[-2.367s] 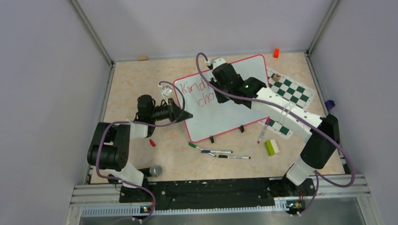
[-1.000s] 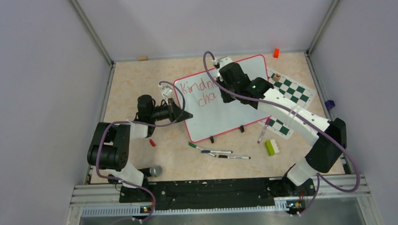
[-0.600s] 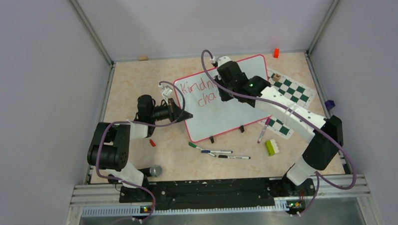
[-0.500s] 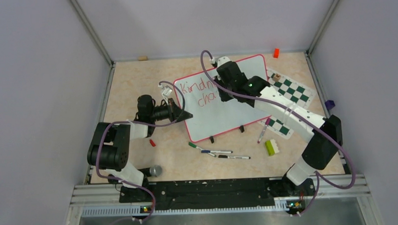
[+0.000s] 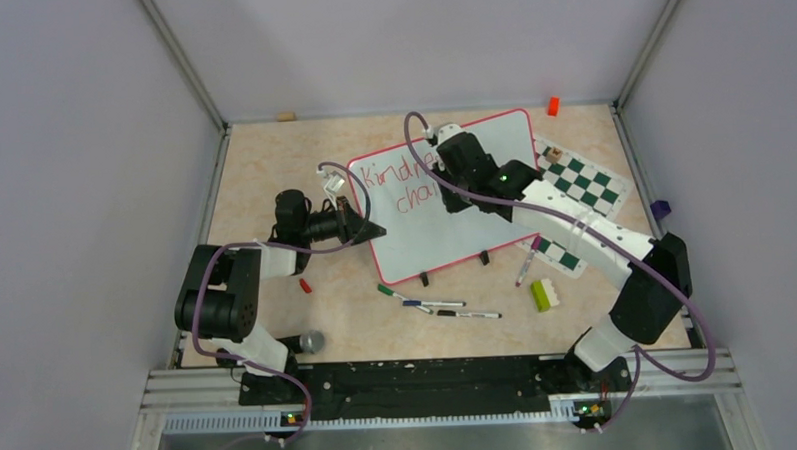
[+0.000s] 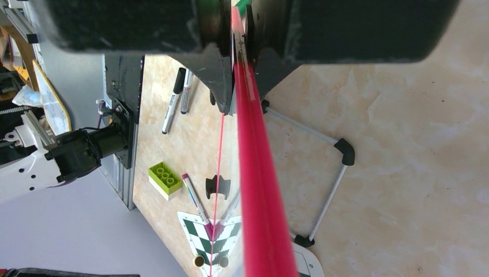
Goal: Write a sentence on the whiteboard
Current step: Open the sentence on the whiteboard.
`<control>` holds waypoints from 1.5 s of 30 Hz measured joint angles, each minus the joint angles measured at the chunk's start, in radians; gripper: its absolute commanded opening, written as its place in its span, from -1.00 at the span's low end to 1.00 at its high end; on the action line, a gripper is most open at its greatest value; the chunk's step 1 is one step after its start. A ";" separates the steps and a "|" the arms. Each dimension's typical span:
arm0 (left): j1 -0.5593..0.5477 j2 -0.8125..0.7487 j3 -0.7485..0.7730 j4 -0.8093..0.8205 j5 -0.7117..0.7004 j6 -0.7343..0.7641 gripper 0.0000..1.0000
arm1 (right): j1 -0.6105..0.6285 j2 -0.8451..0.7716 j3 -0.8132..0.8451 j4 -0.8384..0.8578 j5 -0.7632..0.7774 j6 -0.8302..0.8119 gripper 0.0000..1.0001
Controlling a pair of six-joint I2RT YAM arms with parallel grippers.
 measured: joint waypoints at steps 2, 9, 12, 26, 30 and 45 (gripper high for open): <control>0.000 0.000 0.000 0.000 0.000 0.000 -1.00 | 0.000 -0.008 -0.020 -0.001 -0.008 0.000 -1.00; 0.000 0.000 0.000 0.000 0.000 0.000 -1.00 | 0.000 -0.018 -0.043 -0.002 -0.018 0.001 -1.00; 0.000 0.000 0.000 0.000 0.000 0.000 -1.00 | 0.000 -0.018 -0.041 -0.003 -0.018 0.000 -1.00; 0.000 0.000 0.000 0.001 0.002 0.001 -1.00 | -0.001 0.024 0.056 -0.021 -0.011 -0.010 -1.00; 0.000 0.000 0.000 0.001 0.002 0.001 -1.00 | -0.001 0.025 0.061 -0.021 -0.002 -0.011 -1.00; 0.000 0.000 0.000 0.001 0.000 0.000 -1.00 | -0.018 0.022 0.061 -0.021 0.013 -0.010 -1.00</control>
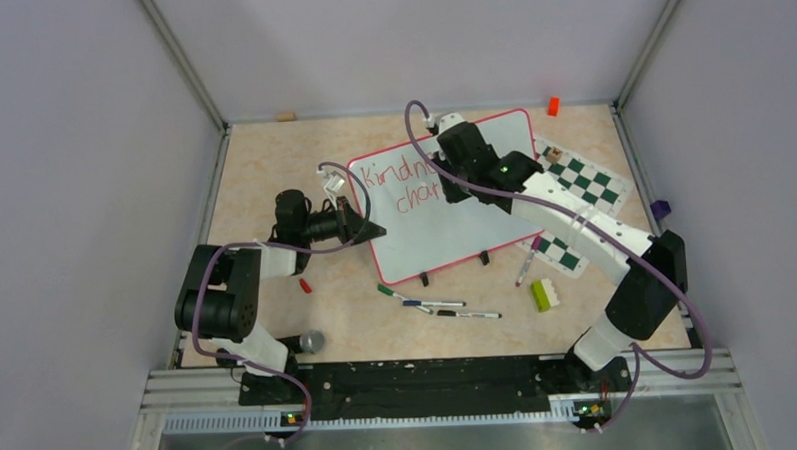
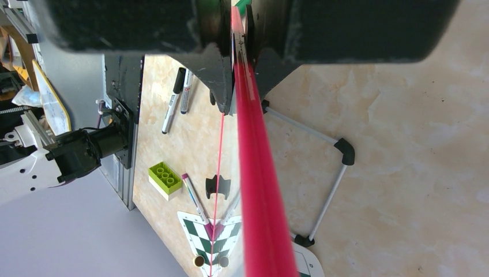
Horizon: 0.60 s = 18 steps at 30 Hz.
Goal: Write a sentence on the whiteboard
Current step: Open the sentence on the whiteboard.
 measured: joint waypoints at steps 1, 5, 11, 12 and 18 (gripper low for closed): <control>0.000 0.000 0.000 0.000 0.000 0.000 -1.00 | 0.000 -0.001 0.000 0.000 -0.001 0.000 -1.00; 0.000 0.000 0.000 0.000 0.000 0.000 -1.00 | -0.002 -0.010 -0.015 0.007 -0.005 0.001 -1.00; 0.000 0.000 0.000 0.000 0.000 0.000 -1.00 | -0.008 -0.035 -0.068 0.016 -0.011 0.002 -1.00; 0.000 0.000 0.000 0.000 0.000 0.000 -1.00 | -0.008 -0.039 -0.079 0.016 -0.012 0.002 -1.00; 0.000 0.000 0.000 0.000 0.001 0.000 -1.00 | -0.009 -0.048 -0.092 0.014 -0.013 0.003 -1.00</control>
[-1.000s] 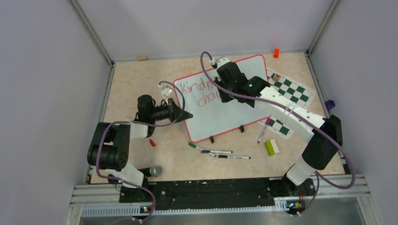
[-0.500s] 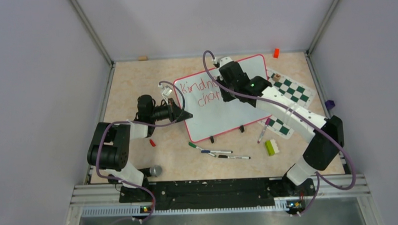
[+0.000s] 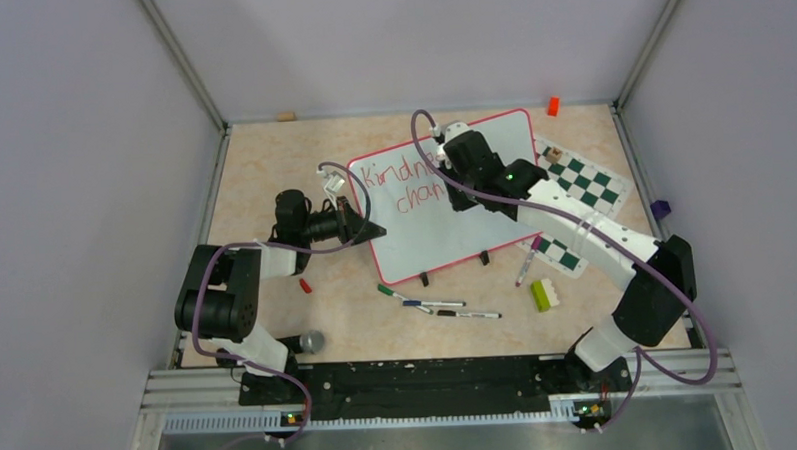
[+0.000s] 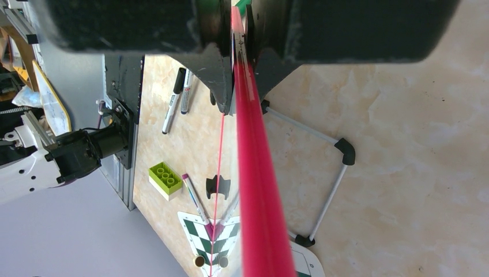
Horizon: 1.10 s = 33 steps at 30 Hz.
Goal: Write a sentence on the whiteboard
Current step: Open the sentence on the whiteboard.
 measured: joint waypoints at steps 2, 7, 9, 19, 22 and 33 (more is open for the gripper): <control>0.000 0.000 0.000 0.000 0.000 0.000 -1.00 | 0.000 0.000 0.000 0.000 -0.002 0.000 -1.00; 0.000 0.000 0.000 0.001 0.003 0.001 -1.00 | -0.008 -0.008 0.000 -0.002 -0.019 0.001 -1.00; 0.000 0.000 0.000 0.001 0.004 0.003 -1.00 | -0.016 -0.016 0.001 -0.002 -0.032 0.004 -1.00; 0.000 0.000 0.000 0.002 0.005 0.004 -1.00 | -0.051 -0.054 0.015 0.002 -0.057 0.008 -1.00; 0.000 0.000 0.000 0.002 0.006 0.004 -1.00 | -0.054 -0.054 0.016 0.002 -0.056 0.008 -1.00; 0.000 0.000 0.000 0.002 0.006 0.004 -1.00 | -0.054 -0.014 0.056 0.003 -0.026 0.007 -1.00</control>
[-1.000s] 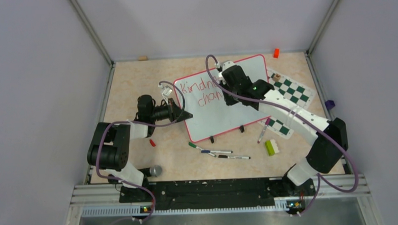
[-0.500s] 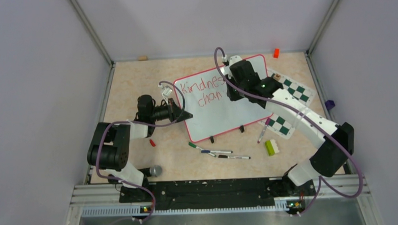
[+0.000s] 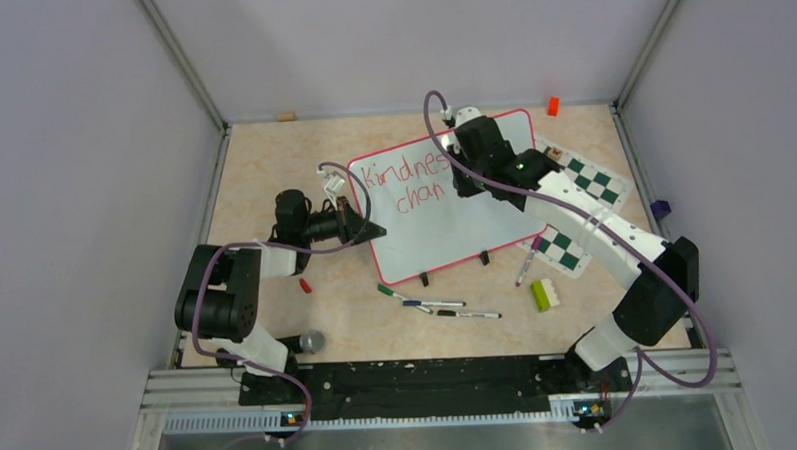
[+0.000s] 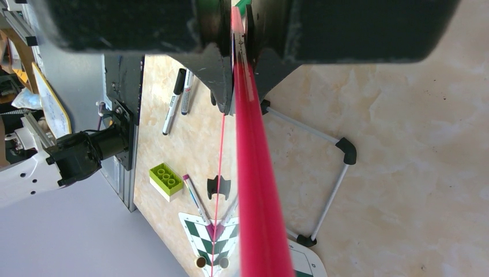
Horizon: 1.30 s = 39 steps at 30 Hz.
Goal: Write a sentence on the whiteboard
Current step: Open the sentence on the whiteboard.
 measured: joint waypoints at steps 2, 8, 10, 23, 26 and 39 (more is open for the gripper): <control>0.000 0.000 0.000 0.000 0.000 0.000 -1.00 | 0.000 0.012 0.000 -0.001 0.005 0.000 -1.00; 0.000 0.000 0.000 0.000 0.000 0.000 -1.00 | 0.000 0.019 0.004 0.000 0.012 0.000 -1.00; 0.000 0.000 0.000 0.000 0.000 0.000 -1.00 | 0.000 0.020 0.004 0.000 0.013 -0.001 -1.00; 0.000 0.000 0.000 0.000 0.000 0.000 -1.00 | 0.000 0.022 0.002 0.002 -0.056 -0.016 -1.00; 0.000 0.000 0.000 0.000 0.000 0.000 -1.00 | 0.000 0.022 -0.011 0.000 -0.067 -0.019 -1.00; 0.000 0.000 0.000 0.000 -0.001 0.000 -1.00 | 0.000 0.022 -0.015 -0.032 -0.021 -0.019 -1.00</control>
